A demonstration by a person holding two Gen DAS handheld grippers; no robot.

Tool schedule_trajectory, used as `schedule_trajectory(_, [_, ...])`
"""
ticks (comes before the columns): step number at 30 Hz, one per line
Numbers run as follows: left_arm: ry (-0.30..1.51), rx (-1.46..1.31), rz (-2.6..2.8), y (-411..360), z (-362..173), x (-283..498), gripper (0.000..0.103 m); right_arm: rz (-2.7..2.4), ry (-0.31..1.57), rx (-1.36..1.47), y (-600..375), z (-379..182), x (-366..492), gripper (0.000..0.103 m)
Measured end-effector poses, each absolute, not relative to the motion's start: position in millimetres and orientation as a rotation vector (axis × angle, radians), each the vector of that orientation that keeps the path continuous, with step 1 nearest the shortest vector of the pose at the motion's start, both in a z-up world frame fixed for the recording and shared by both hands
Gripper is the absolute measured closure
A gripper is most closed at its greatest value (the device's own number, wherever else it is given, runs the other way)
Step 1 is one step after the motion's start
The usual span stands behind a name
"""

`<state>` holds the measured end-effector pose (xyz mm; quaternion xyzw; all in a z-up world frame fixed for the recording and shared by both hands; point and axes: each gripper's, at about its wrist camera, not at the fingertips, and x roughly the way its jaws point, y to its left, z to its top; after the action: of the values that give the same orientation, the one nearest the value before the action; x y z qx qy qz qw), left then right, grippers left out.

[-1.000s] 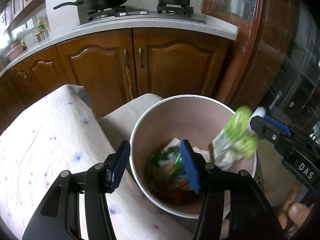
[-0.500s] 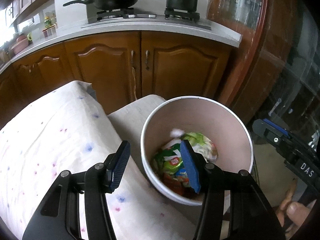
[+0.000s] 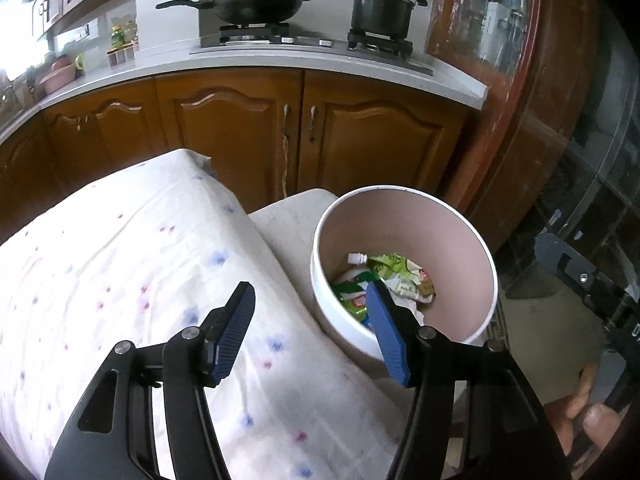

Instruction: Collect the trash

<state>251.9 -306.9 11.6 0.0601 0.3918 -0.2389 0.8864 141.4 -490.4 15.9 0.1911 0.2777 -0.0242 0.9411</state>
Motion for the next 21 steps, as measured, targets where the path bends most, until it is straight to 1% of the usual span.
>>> schedule_trajectory(2, [0.812,0.119,-0.491,-300.8,12.3,247.6,0.040,-0.046,0.560,0.389,-484.9,18.6,136.4,0.025])
schedule_trajectory(6, [0.808,0.097,-0.485,-284.1,14.1,235.2,0.035,-0.035,0.552,0.393,-474.0,22.0,127.6,0.021])
schedule_trajectory(8, [0.806,0.086,-0.482,-276.3,14.9,230.3,0.031,-0.032,0.548,0.397,-469.3,22.4,122.9,0.016])
schedule_trajectory(11, [0.805,0.068,-0.473,-260.7,14.6,223.5,0.026,-0.023,0.539,0.406,-459.6,22.9,115.6,0.012])
schedule_trajectory(13, [0.808,0.054,-0.470,-250.1,14.0,218.8,0.025,-0.018,0.540,0.414,-453.9,22.3,112.5,0.009])
schedule_trajectory(15, [0.809,0.040,-0.461,-239.3,12.9,215.5,0.021,-0.012,0.538,0.423,-448.0,21.5,107.5,0.009])
schedule_trajectory(18, [0.809,0.013,-0.456,-223.5,12.3,209.1,0.020,-0.006,0.541,0.433,-438.9,20.5,101.9,0.006])
schedule_trajectory(21, [0.805,-0.006,-0.453,-211.6,12.3,203.1,0.020,0.001,0.538,0.445,-431.6,19.9,96.8,0.005])
